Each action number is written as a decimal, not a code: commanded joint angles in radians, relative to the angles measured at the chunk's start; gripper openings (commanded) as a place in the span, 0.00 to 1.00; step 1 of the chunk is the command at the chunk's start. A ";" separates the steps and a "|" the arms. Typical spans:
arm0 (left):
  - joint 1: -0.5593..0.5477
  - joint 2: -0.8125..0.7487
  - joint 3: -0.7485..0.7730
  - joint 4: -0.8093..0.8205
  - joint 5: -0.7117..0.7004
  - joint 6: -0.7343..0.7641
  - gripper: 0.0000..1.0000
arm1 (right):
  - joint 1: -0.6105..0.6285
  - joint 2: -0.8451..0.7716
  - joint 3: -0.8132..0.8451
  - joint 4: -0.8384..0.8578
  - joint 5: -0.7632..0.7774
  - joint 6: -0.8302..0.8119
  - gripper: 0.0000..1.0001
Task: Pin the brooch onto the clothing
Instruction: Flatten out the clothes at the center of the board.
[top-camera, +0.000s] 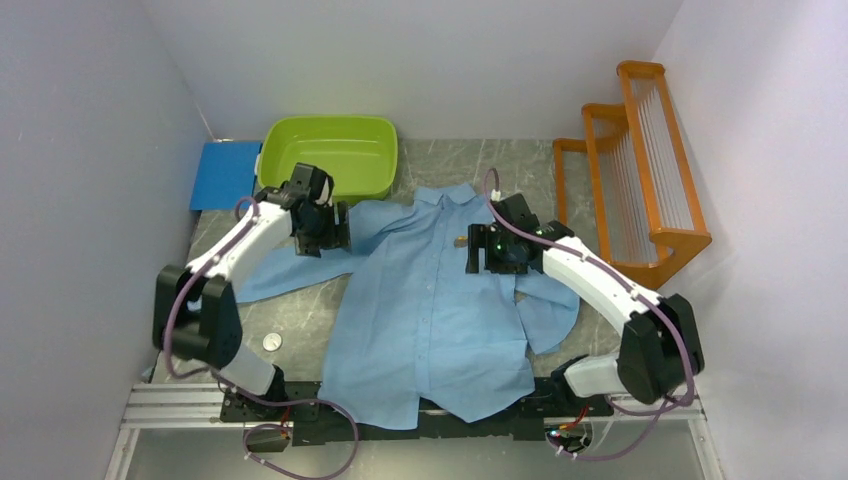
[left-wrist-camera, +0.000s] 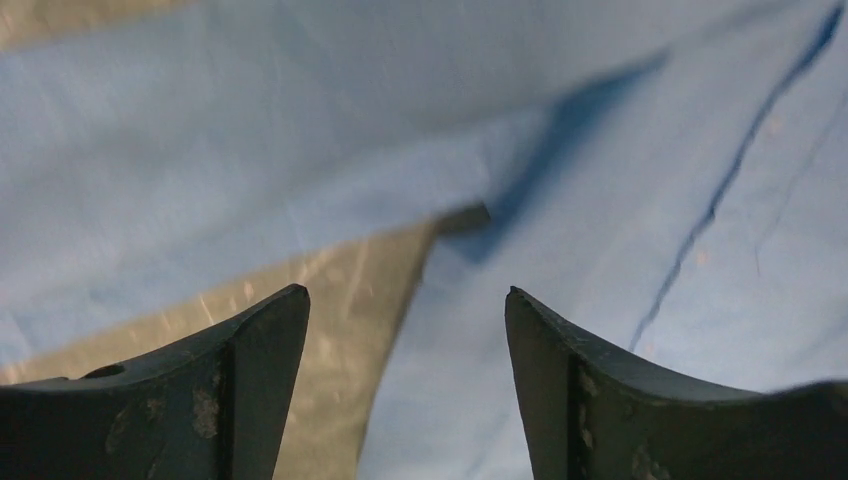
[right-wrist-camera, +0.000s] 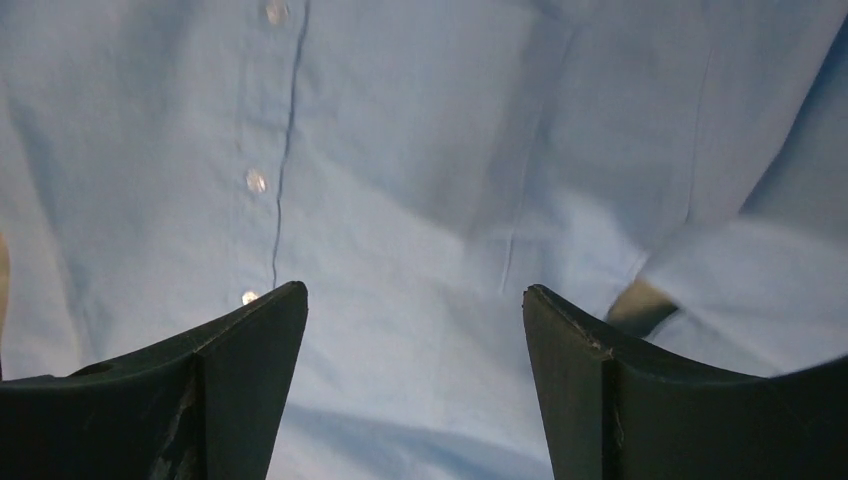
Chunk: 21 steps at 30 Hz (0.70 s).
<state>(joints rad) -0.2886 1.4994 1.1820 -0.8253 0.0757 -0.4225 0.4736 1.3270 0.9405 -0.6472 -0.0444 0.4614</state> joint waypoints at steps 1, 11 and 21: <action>0.055 0.150 0.083 0.196 -0.039 0.080 0.75 | 0.001 0.083 0.110 0.146 0.070 -0.075 0.84; 0.137 0.282 0.082 0.249 -0.009 0.061 0.08 | -0.047 0.324 0.215 0.270 -0.066 -0.084 0.91; 0.282 0.212 0.083 0.161 -0.018 0.064 0.03 | -0.167 0.449 0.215 0.296 -0.143 -0.069 0.91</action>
<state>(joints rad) -0.0494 1.7782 1.2552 -0.6254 0.0624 -0.3607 0.3389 1.7638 1.1252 -0.3946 -0.1535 0.3912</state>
